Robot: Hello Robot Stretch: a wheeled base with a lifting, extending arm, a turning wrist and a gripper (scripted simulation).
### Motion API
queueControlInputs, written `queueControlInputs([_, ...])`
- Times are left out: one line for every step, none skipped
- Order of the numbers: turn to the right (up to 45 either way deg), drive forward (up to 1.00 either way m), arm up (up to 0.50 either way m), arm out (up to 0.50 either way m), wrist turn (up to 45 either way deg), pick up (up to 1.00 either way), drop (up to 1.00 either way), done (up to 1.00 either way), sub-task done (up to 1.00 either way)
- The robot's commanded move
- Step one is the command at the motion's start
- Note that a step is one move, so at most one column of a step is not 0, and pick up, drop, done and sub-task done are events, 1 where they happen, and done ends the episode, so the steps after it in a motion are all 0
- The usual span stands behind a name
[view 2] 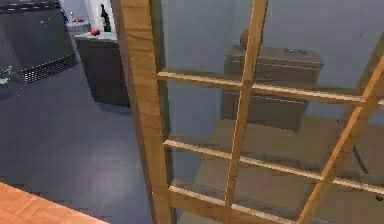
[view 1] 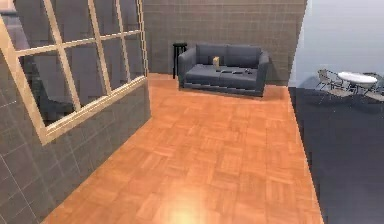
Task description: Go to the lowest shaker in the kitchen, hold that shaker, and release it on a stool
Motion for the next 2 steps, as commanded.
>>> queueControlInputs([6.0,0.00,0.00,0.00,0.0,0.00,0.00,0.00,0.00])
queueControlInputs([0.0,0.60,0.00,0.00,0.0,0.00,0.00,0.00,0.00])
